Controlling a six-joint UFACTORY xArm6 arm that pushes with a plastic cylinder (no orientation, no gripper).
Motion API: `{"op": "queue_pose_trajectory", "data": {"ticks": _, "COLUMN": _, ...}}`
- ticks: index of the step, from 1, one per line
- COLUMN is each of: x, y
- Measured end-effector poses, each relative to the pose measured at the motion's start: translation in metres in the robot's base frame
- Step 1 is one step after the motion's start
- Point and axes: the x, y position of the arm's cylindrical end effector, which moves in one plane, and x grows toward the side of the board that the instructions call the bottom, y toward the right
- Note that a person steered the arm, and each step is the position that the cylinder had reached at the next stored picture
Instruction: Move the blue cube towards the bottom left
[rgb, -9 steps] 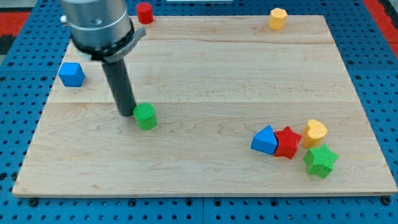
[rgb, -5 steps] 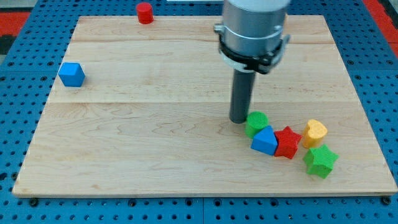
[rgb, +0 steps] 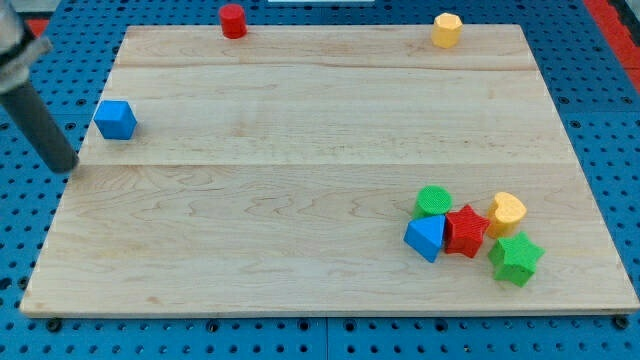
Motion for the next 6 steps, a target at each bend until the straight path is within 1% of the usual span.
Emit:
{"op": "queue_pose_trajectory", "data": {"ticks": 1, "x": -0.031, "y": 0.007}}
{"op": "queue_pose_trajectory", "data": {"ticks": 2, "x": -0.077, "y": 0.045}}
{"op": "queue_pose_trajectory", "data": {"ticks": 3, "x": -0.087, "y": 0.146}}
{"op": "queue_pose_trajectory", "data": {"ticks": 4, "x": -0.079, "y": 0.218}}
{"op": "queue_pose_trajectory", "data": {"ticks": 5, "x": -0.083, "y": 0.155}}
{"op": "queue_pose_trajectory", "data": {"ticks": 6, "x": -0.085, "y": 0.141}}
